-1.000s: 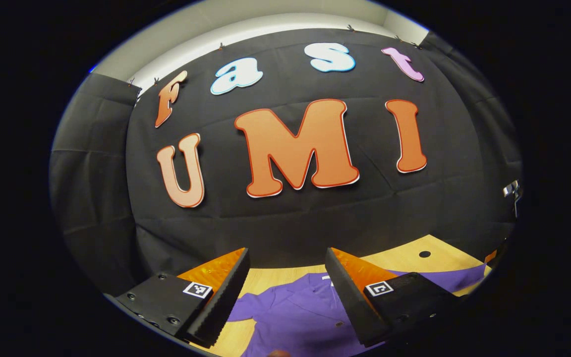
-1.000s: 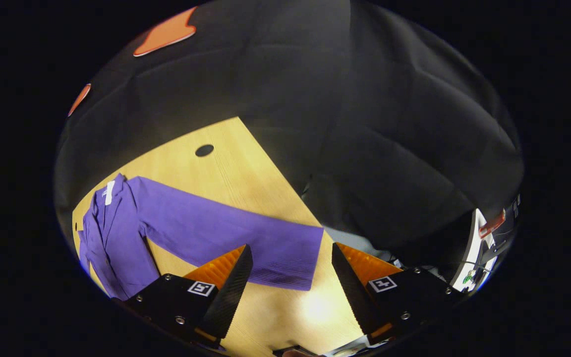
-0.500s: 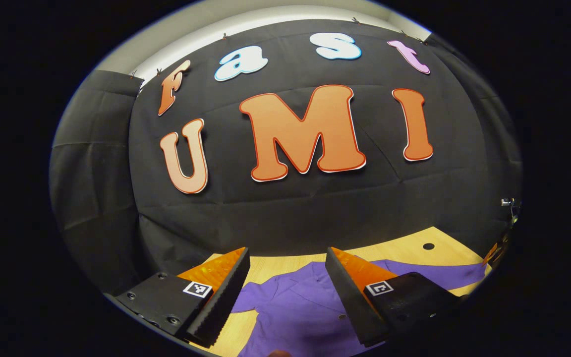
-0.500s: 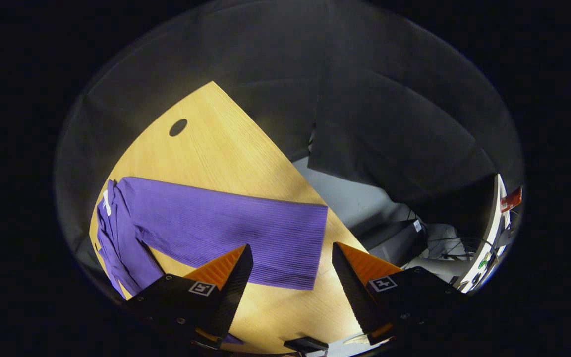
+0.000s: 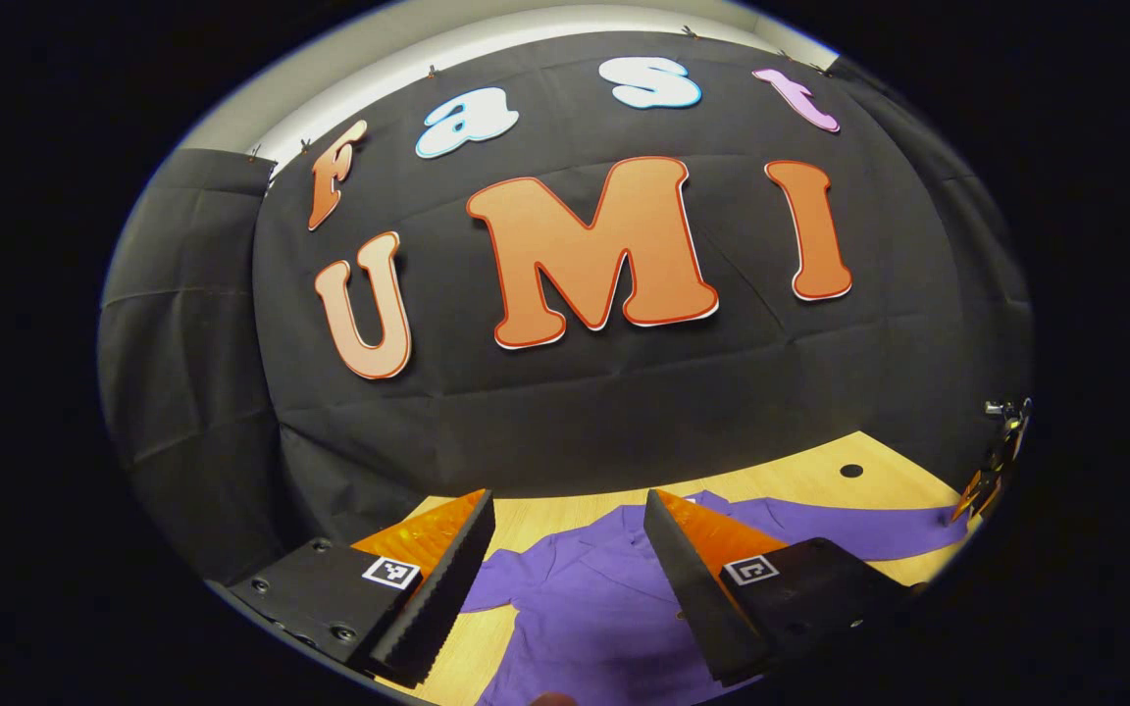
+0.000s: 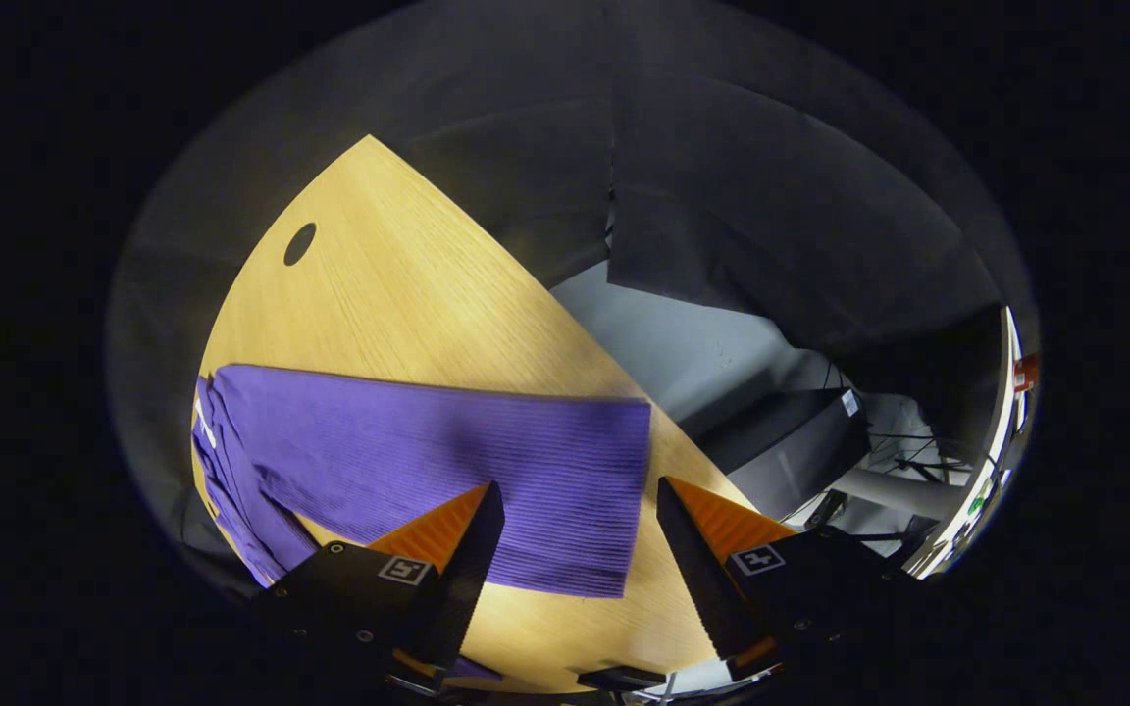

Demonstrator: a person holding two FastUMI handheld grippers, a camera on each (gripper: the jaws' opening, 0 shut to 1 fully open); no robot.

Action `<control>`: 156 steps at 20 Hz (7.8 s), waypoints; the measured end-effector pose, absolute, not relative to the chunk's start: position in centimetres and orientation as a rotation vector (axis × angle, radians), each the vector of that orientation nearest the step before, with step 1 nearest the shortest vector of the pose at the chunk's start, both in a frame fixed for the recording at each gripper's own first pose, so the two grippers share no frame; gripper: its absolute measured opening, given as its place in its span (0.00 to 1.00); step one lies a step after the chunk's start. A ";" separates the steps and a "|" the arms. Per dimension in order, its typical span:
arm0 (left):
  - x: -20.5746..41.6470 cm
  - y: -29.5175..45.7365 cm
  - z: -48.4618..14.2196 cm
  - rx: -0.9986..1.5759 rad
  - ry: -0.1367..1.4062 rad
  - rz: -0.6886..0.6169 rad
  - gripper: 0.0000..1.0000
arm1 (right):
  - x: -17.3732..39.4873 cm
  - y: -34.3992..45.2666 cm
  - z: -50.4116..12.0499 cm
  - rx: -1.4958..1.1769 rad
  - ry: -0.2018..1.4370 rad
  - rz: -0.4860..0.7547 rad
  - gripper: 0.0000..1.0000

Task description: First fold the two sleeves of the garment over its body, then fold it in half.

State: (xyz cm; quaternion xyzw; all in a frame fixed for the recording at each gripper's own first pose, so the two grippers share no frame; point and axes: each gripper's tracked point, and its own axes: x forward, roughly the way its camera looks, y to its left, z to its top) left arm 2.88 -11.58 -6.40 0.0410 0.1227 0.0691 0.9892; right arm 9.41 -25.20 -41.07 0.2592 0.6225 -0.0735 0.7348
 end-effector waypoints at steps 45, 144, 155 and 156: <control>-1.8 9.2 -8.8 -0.015 0.245 0.208 0.96 | 11.0 8.0 -10.5 0.469 1.054 0.302 0.03; 11.3 12.9 -24.1 -0.230 1.256 -0.224 0.05 | 0.9 -4.0 2.2 0.156 0.211 0.244 0.96; 15.0 -11.4 -17.8 -0.124 1.183 -0.489 0.05 | 1.8 -8.5 -1.3 0.202 0.224 0.266 0.96; 15.4 -13.7 -17.5 -0.113 1.183 -0.510 0.05 | 2.0 -9.1 -1.7 0.209 0.229 0.264 0.96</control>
